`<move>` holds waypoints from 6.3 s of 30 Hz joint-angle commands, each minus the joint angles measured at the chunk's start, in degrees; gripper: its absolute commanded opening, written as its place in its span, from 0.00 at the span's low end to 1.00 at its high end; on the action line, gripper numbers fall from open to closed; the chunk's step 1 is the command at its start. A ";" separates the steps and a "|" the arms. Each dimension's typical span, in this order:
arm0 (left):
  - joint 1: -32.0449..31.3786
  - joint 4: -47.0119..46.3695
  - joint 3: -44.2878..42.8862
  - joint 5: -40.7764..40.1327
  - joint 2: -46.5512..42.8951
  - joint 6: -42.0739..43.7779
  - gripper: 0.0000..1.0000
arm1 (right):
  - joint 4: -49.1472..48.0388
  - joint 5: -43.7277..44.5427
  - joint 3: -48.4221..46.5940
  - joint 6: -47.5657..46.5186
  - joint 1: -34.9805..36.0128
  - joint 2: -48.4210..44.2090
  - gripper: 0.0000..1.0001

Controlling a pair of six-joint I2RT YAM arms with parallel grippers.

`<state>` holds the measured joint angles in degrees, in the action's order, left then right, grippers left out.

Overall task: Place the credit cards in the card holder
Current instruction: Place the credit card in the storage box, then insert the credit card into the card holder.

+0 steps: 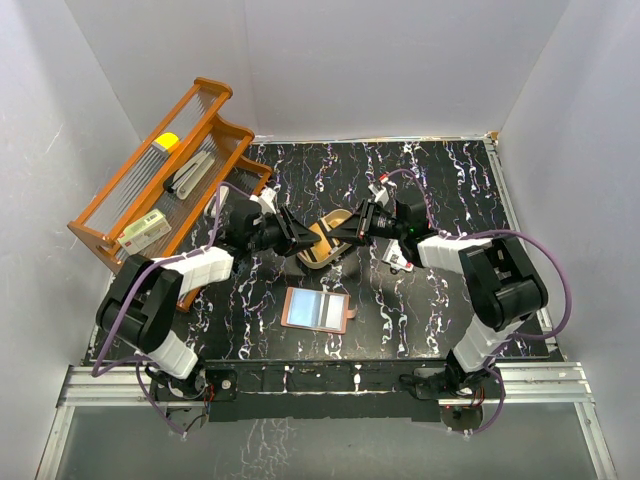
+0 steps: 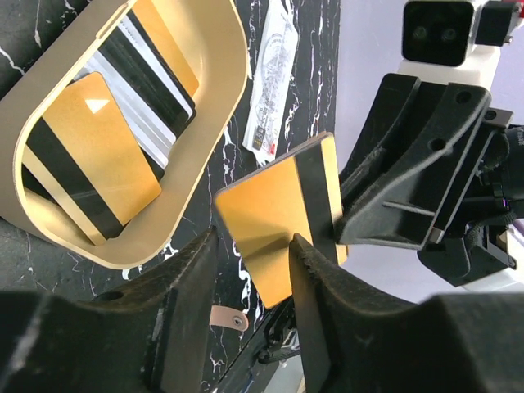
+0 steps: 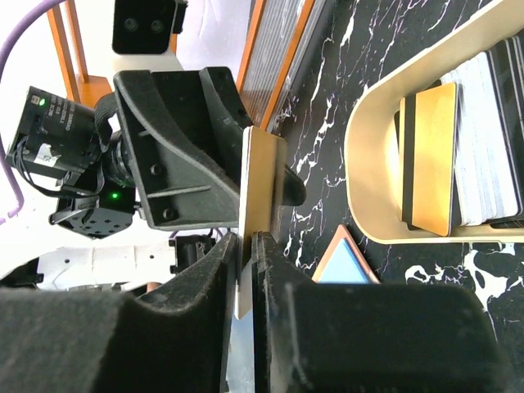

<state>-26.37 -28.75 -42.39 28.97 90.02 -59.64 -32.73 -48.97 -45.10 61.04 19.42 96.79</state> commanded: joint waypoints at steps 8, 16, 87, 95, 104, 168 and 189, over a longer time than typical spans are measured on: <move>0.73 -0.97 -0.98 0.84 1.75 1.85 0.25 | -6.38 -3.06 0.85 0.42 -0.20 1.79 0.16; 1.40 -1.28 -1.00 1.23 3.00 2.12 0.30 | -6.09 -2.66 0.23 -0.13 -0.35 4.16 0.01; 3.43 -8.26 -3.25 8.39 12.21 -0.02 0.19 | -10.44 -10.11 1.57 -0.40 -4.85 5.67 0.01; 3.43 -15.81 -1.79 11.75 12.56 -4.53 0.34 | -10.16 -8.83 0.89 -0.22 -4.92 6.56 0.00; 3.84 -14.00 -2.35 11.01 13.02 -3.64 0.24 | -7.62 -7.18 -2.25 -1.12 -4.92 9.09 0.00; 6.77 -19.22 17.65 19.41 -17.75 -17.35 0.00 | 11.50 6.03 -0.25 -4.20 8.62 -15.52 0.52; 6.77 3.68 15.69 13.96 -21.79 -4.26 0.52 | 15.71 13.03 1.80 -4.24 10.48 -18.92 0.00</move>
<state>-19.92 -41.08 -23.70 46.24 72.29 -73.19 -19.99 -41.21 -43.24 58.63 29.58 81.10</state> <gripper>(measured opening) 0.482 0.009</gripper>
